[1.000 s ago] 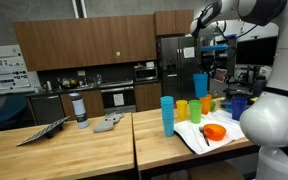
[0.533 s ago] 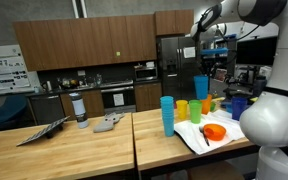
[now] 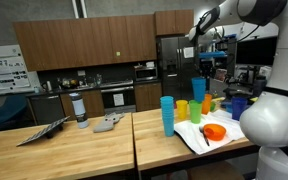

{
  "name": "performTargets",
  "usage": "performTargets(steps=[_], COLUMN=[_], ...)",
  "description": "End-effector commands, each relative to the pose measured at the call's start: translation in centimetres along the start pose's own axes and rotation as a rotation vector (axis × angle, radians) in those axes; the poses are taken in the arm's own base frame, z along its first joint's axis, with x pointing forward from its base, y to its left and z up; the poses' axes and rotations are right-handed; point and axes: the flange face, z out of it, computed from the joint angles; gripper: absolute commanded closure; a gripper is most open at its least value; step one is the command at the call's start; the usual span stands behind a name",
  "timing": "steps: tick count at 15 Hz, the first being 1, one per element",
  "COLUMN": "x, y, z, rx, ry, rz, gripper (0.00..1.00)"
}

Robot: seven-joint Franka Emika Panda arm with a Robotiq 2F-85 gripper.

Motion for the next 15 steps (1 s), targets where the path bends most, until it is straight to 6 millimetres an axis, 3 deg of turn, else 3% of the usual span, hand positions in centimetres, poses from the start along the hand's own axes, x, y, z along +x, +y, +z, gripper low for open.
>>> performTargets(steps=[1,6,15], x=[-0.3,-0.6,-0.9], y=[-1.5,-2.9,-1.4], z=[-0.5,-0.2,1.0], rx=[-0.028,-0.04,-0.033], ry=[0.028,0.015,-0.02], rz=[-0.02,-0.05,-0.014], gripper=[0.99,0.99,0.99])
